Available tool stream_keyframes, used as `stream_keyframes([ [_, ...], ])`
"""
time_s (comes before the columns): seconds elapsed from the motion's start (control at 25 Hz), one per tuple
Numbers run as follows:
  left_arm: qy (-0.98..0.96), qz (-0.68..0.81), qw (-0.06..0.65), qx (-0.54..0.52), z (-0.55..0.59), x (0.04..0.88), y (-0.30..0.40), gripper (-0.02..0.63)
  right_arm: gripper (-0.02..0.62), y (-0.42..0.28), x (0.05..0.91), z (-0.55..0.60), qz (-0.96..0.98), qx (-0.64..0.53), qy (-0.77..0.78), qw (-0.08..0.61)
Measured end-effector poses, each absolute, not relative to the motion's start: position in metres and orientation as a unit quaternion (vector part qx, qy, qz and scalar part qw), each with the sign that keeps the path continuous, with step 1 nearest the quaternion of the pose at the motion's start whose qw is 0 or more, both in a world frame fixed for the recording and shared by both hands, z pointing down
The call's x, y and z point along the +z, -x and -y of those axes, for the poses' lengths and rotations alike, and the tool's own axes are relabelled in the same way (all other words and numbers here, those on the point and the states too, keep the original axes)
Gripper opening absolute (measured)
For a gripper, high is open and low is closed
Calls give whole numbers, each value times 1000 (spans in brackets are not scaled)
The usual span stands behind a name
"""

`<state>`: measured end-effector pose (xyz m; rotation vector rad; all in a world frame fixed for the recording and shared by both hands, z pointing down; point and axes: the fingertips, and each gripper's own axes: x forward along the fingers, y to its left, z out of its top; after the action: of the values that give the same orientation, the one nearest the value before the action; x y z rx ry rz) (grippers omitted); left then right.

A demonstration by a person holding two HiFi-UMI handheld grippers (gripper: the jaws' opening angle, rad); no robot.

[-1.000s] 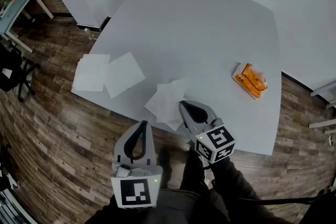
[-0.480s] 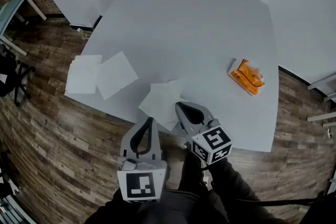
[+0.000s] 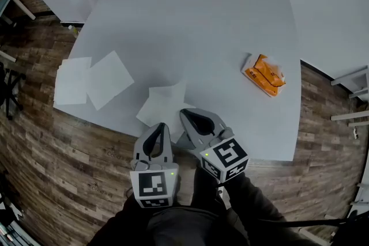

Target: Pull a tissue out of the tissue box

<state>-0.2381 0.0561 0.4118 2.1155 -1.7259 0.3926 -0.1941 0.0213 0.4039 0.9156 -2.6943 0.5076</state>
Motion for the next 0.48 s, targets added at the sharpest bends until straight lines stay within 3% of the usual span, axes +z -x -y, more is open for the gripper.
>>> stream_keyframes([
  [0.48, -743, 591, 246, 193, -58, 465, 234, 0, 9, 193, 402, -22, 926, 170, -307, 137],
])
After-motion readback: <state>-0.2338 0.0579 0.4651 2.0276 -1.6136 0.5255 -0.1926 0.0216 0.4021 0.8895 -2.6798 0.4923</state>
